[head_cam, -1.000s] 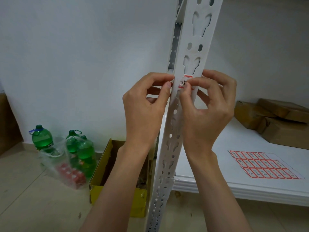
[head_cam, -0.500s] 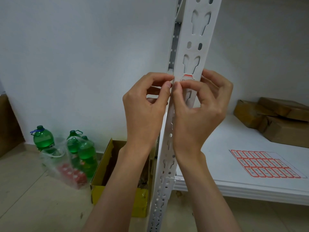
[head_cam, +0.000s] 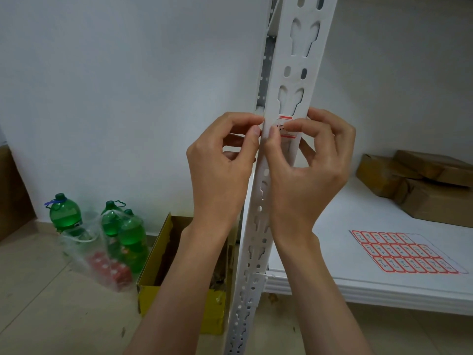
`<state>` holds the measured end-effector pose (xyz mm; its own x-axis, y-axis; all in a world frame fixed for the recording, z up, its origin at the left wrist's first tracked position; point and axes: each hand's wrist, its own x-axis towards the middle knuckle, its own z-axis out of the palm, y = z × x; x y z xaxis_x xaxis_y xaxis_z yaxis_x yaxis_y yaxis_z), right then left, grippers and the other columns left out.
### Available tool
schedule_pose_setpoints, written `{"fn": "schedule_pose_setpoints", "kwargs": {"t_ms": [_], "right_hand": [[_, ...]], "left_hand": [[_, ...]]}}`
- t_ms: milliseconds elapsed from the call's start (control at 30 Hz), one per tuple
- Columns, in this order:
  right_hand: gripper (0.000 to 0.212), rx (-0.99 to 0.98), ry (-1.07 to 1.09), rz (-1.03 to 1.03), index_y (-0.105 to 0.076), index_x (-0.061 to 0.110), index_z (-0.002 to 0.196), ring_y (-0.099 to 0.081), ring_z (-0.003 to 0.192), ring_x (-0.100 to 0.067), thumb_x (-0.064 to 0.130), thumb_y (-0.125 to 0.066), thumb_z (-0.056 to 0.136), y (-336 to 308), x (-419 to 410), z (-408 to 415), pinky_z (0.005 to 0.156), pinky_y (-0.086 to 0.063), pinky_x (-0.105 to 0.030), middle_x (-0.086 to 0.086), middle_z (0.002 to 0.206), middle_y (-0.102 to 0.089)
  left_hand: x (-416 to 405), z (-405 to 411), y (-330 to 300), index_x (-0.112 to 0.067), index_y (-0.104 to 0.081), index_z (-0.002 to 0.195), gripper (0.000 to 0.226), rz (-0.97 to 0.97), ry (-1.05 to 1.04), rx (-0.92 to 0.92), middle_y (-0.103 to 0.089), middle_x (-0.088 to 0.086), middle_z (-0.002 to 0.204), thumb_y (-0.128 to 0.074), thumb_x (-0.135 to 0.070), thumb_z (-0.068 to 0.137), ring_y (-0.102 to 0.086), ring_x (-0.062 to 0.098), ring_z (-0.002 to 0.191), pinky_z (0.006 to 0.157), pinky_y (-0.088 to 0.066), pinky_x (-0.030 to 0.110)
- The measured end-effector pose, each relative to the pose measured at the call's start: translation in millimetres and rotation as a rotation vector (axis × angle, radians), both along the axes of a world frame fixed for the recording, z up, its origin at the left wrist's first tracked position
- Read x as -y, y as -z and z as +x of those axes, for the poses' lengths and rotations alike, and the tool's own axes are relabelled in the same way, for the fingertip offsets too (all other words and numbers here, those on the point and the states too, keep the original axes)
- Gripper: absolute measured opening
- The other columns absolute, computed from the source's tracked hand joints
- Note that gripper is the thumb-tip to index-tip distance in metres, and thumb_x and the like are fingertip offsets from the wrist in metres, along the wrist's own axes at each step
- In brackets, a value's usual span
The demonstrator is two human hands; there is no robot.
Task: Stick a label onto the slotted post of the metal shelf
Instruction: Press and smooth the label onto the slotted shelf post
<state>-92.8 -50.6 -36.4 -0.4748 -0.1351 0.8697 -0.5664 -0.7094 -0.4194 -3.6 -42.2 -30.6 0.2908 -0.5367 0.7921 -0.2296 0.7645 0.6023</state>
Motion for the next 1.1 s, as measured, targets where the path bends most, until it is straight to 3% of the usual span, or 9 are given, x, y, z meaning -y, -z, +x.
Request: {"fn": "schedule_pose_setpoints", "kwargs": {"t_ms": [67, 200, 300, 800, 933, 967, 1100], "right_hand": [[0.015, 0.003, -0.026, 0.006, -0.073, 0.008, 0.095, -0.054, 0.113, -0.005, 0.019, -0.080, 0.086, 2.6, -0.8, 1.8, 0.089, -0.057, -0.028, -0.011, 0.116, -0.061], [0.013, 0.014, -0.031, -0.004, -0.076, 0.006, 0.093, -0.055, 0.112, -0.003, 0.012, -0.082, 0.084, 4.5, -2.9, 3.3, 0.092, -0.047, -0.010, -0.016, 0.117, -0.062], [0.012, 0.021, -0.040, -0.008, -0.077, 0.006, 0.092, -0.057, 0.113, -0.010, 0.011, -0.083, 0.083, 4.4, -3.7, 6.0, 0.092, -0.045, -0.005, -0.017, 0.118, -0.062], [0.007, -0.009, 0.009, 0.008, -0.076, 0.010, 0.086, -0.054, 0.105, 0.000, 0.016, -0.080, 0.085, 0.1, -2.9, 1.9, 0.088, -0.045, -0.006, -0.014, 0.112, -0.062], [0.006, 0.017, -0.032, -0.012, -0.075, 0.010, 0.089, -0.058, 0.105, -0.001, 0.013, -0.078, 0.086, 0.2, 0.2, -4.3, 0.086, -0.056, -0.019, -0.004, 0.110, -0.061], [0.006, 0.017, -0.056, -0.017, -0.074, 0.011, 0.091, -0.060, 0.104, -0.003, 0.014, -0.077, 0.087, -0.4, 0.9, -7.5, 0.085, -0.058, -0.023, 0.000, 0.109, -0.061], [0.012, 0.044, -0.139, -0.019, -0.069, 0.021, 0.099, -0.063, 0.102, 0.000, 0.014, -0.074, 0.091, -3.0, -1.8, -13.3, 0.082, -0.056, -0.014, 0.004, 0.107, -0.063]], "left_hand": [[-0.4, -0.2, -0.4, -0.012, -0.072, 0.109, 0.016, 0.000, 0.006, -0.004, -0.073, -0.002, 0.101, -0.063, -0.018, 0.097, -0.071, 0.015, 0.091, 0.073, -0.063, 0.033], [-0.2, -0.8, 0.0, -0.015, -0.071, 0.109, 0.016, -0.002, -0.003, 0.003, -0.072, -0.003, 0.103, -0.063, -0.020, 0.097, -0.071, 0.014, 0.093, 0.075, -0.063, 0.033], [0.3, -1.1, 1.0, -0.016, -0.071, 0.110, 0.016, -0.001, -0.016, 0.011, -0.072, -0.003, 0.105, -0.063, -0.022, 0.097, -0.071, 0.014, 0.094, 0.075, -0.063, 0.032], [-1.6, -2.2, 0.3, -0.012, -0.072, 0.108, 0.016, 0.003, -0.012, 0.006, -0.072, -0.002, 0.102, -0.063, -0.019, 0.097, -0.070, 0.015, 0.093, 0.073, -0.063, 0.033], [-1.7, -1.9, 0.2, -0.013, -0.071, 0.110, 0.017, 0.001, -0.026, 0.015, -0.072, -0.003, 0.104, -0.063, -0.020, 0.097, -0.070, 0.014, 0.093, 0.073, -0.063, 0.032], [-1.7, -1.8, 0.2, -0.014, -0.071, 0.110, 0.017, -0.005, -0.031, 0.017, -0.072, -0.003, 0.104, -0.064, -0.021, 0.096, -0.070, 0.013, 0.093, 0.072, -0.063, 0.030], [-1.8, -0.4, 0.4, -0.011, -0.073, 0.103, 0.019, -0.118, -0.131, 0.115, -0.071, 0.000, 0.102, -0.073, -0.025, 0.090, -0.068, 0.010, 0.086, 0.073, -0.057, 0.014]]}}
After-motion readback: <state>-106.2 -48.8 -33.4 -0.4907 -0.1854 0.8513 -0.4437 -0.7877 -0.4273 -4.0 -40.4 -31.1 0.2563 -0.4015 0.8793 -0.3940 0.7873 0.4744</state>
